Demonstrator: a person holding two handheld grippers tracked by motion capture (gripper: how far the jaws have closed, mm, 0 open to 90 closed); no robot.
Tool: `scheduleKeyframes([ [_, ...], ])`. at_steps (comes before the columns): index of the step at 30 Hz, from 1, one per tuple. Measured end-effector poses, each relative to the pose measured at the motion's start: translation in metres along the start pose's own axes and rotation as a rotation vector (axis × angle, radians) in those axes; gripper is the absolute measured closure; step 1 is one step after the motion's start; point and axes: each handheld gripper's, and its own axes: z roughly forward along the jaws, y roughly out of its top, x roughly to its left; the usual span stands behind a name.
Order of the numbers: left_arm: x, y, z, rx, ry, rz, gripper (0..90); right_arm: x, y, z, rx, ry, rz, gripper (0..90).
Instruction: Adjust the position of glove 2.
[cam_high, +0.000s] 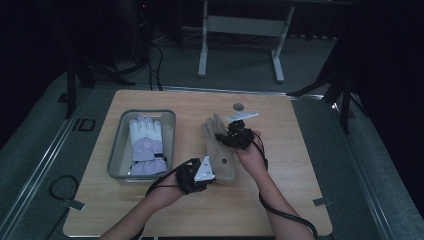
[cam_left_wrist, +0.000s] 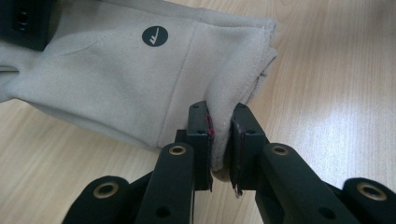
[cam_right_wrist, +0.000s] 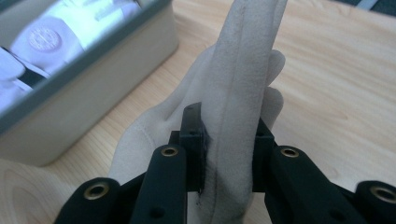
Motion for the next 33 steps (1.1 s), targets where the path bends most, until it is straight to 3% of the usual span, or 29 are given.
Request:
scheduleKeyframes([
  [17, 0.011, -0.004, -0.033, 0.016, 0.046, 0.012, 80.5, 0.026, 0.035, 0.000, -0.036, 0.022, -0.047, 74.7],
  [28, 0.017, -0.014, -0.050, 0.018, 0.079, -0.007, 80.5, 0.044, 0.054, 0.009, -0.050, 0.049, -0.066, 74.6],
  [33, 0.020, -0.023, -0.063, 0.021, 0.099, -0.026, 80.5, 0.061, 0.069, 0.016, -0.054, 0.057, -0.109, 74.6],
])
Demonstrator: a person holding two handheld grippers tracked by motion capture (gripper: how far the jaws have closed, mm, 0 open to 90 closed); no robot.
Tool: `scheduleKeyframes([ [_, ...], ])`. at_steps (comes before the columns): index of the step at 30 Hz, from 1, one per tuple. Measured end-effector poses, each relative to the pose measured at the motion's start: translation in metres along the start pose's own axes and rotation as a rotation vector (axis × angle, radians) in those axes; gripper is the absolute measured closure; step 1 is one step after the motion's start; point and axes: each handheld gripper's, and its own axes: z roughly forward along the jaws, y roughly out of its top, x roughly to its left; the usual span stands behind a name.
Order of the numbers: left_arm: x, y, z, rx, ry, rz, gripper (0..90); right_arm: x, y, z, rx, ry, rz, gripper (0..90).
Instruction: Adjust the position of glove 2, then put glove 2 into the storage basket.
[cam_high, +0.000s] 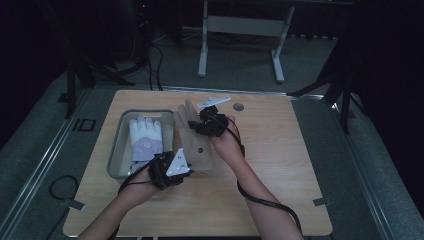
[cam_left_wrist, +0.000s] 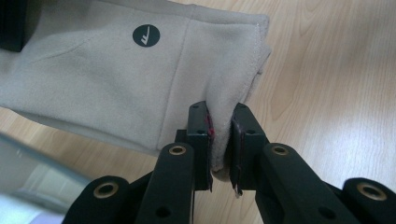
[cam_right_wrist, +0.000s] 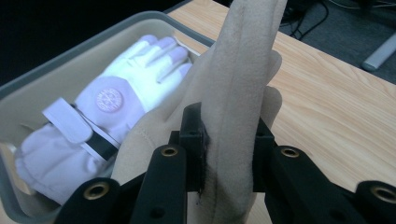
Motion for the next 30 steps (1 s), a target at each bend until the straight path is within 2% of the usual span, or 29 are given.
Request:
scheduleKeyframes([
  [8, 0.007, -0.012, -0.013, 0.015, 0.025, -0.018, 80.5, 0.016, 0.017, 0.016, 0.002, 0.030, -0.027, 74.6],
  [9, 0.011, -0.020, -0.019, 0.022, 0.033, -0.035, 80.5, 0.022, 0.022, 0.022, 0.003, 0.040, -0.039, 74.6],
  [12, 0.015, -0.027, -0.023, 0.028, 0.043, -0.048, 80.5, 0.029, 0.028, 0.030, 0.002, 0.054, -0.043, 74.6],
  [17, 0.020, -0.037, -0.029, 0.041, 0.054, -0.063, 80.5, 0.038, 0.034, 0.049, 0.011, 0.068, -0.053, 74.6],
  [19, 0.022, -0.043, -0.031, 0.047, 0.060, -0.075, 80.5, 0.040, 0.035, 0.053, 0.016, 0.069, -0.054, 74.6],
  [23, 0.027, -0.057, -0.035, 0.069, 0.070, -0.099, 80.5, 0.049, 0.039, 0.074, 0.034, 0.092, -0.060, 74.6],
  [25, 0.028, -0.060, -0.036, 0.072, 0.073, -0.104, 80.5, 0.051, 0.040, 0.077, 0.037, 0.096, -0.066, 74.6],
  [26, 0.030, -0.065, -0.039, 0.075, 0.079, -0.118, 80.5, 0.056, 0.044, 0.084, 0.039, 0.107, -0.072, 74.5],
  [30, 0.034, -0.072, -0.045, 0.088, 0.090, -0.123, 80.5, 0.067, 0.052, 0.097, 0.047, 0.122, -0.083, 74.5],
])
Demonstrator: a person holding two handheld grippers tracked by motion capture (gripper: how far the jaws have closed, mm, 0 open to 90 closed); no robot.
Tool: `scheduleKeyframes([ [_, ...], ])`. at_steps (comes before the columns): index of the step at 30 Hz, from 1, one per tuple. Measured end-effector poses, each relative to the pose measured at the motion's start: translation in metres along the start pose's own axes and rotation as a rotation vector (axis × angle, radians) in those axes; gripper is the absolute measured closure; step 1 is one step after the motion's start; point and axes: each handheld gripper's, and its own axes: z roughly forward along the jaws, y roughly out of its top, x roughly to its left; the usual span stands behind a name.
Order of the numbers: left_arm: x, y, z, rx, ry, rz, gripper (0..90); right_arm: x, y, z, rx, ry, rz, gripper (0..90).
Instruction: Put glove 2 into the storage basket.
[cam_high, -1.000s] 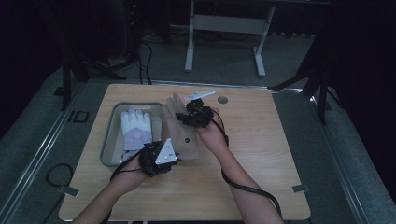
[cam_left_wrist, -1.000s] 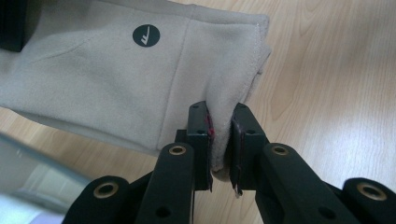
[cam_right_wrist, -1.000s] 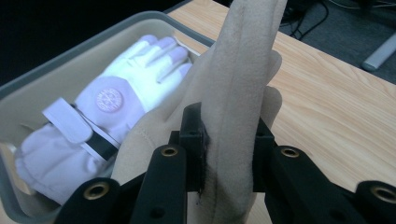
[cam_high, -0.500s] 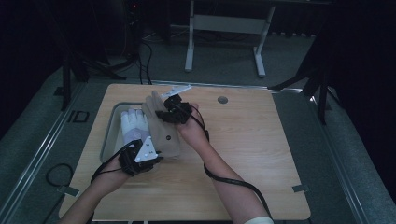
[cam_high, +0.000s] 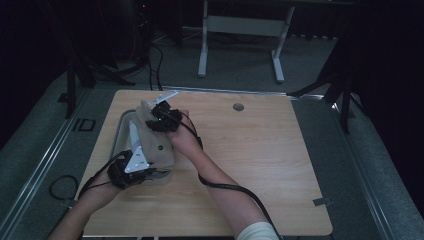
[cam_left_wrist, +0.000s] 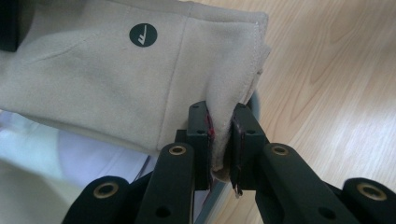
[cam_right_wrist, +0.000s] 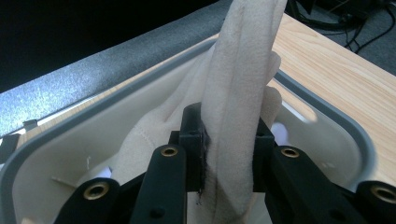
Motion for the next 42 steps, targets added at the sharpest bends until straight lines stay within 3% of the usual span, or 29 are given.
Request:
scheduleKeyframes([
  [5, 0.009, -0.014, -0.008, 0.012, 0.020, -0.029, 80.5, 0.008, 0.009, 0.015, 0.009, 0.018, -0.015, 74.5],
  [12, 0.016, -0.029, -0.004, 0.030, 0.024, -0.064, 80.5, 0.008, 0.012, 0.034, 0.036, 0.030, -0.014, 74.4],
  [27, 0.023, -0.037, 0.015, 0.047, 0.008, -0.127, 80.3, -0.009, -0.008, 0.068, 0.092, 0.024, -0.001, 73.2],
  [32, 0.024, -0.038, 0.018, 0.041, 0.005, -0.144, 80.2, -0.016, -0.014, 0.070, 0.097, 0.036, 0.039, 72.0],
  [37, 0.027, -0.039, 0.017, 0.033, -0.017, -0.165, 78.6, -0.015, -0.012, 0.065, 0.078, 0.041, 0.014, 58.9],
  [38, 0.028, -0.039, 0.016, 0.028, -0.028, -0.180, 78.6, -0.015, -0.011, 0.062, 0.075, 0.031, 0.006, 53.5],
  [39, 0.028, -0.038, 0.015, 0.024, -0.028, -0.177, 76.3, -0.018, -0.008, 0.056, 0.077, 0.051, 0.011, 44.8],
  [42, 0.028, -0.036, 0.010, 0.010, -0.031, -0.192, 71.7, -0.020, -0.006, 0.044, 0.060, 0.062, 0.004, 36.6],
])
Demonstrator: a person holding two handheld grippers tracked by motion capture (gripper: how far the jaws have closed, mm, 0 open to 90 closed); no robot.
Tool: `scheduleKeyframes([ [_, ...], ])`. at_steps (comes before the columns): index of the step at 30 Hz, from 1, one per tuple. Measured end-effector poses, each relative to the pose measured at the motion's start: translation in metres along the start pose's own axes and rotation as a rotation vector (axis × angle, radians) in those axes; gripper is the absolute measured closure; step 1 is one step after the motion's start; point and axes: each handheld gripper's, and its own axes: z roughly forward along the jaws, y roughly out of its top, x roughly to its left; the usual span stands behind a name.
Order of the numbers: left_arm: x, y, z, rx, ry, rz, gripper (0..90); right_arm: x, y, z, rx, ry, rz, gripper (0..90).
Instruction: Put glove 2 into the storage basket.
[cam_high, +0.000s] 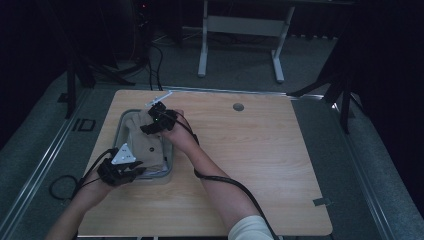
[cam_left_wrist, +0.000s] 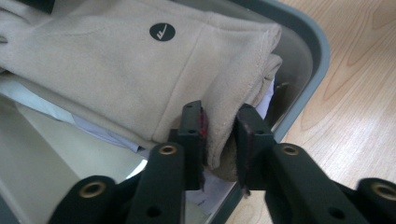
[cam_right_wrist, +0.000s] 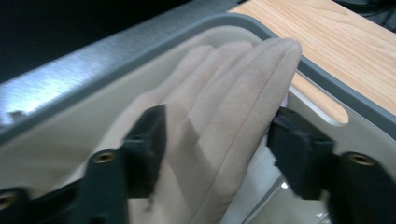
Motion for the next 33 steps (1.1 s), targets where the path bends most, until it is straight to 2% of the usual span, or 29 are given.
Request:
scheduleKeyframes([
  [2, 0.001, 0.003, -0.005, -0.018, -0.005, -0.026, 58.3, -0.001, 0.000, -0.008, -0.010, 0.014, 0.005, 28.2],
  [4, -0.001, 0.006, -0.011, -0.035, -0.007, -0.033, 47.5, -0.001, -0.001, -0.016, -0.004, 0.045, -0.014, 18.6],
  [5, -0.002, 0.008, -0.014, -0.050, 0.004, -0.044, 39.7, 0.000, -0.002, -0.020, -0.011, 0.042, -0.018, 18.2],
  [7, -0.003, 0.012, -0.019, -0.083, -0.007, -0.066, 34.3, 0.000, -0.003, -0.028, -0.026, 0.049, -0.022, 16.9],
  [9, -0.005, 0.017, -0.022, -0.111, -0.033, -0.082, 22.6, 0.000, -0.007, -0.037, -0.040, 0.062, -0.029, 16.1],
  [12, -0.008, 0.024, -0.022, -0.167, -0.042, -0.097, 16.9, 0.000, -0.013, -0.047, -0.049, 0.056, -0.031, 16.6],
  [14, -0.012, 0.028, -0.020, -0.190, -0.048, -0.092, 15.9, -0.001, -0.019, -0.053, -0.046, 0.033, -0.037, 16.6],
  [22, -0.031, 0.041, -0.003, -0.228, -0.079, -0.057, 14.5, -0.010, -0.043, -0.080, -0.074, 0.010, -0.045, 15.7],
  [28, -0.043, 0.049, 0.011, -0.226, -0.120, -0.048, 14.5, -0.020, -0.064, -0.095, -0.072, -0.005, -0.035, 15.7],
  [33, -0.054, 0.055, 0.021, -0.227, -0.154, -0.021, 14.5, -0.025, -0.082, -0.105, -0.067, -0.011, -0.031, 15.8],
])
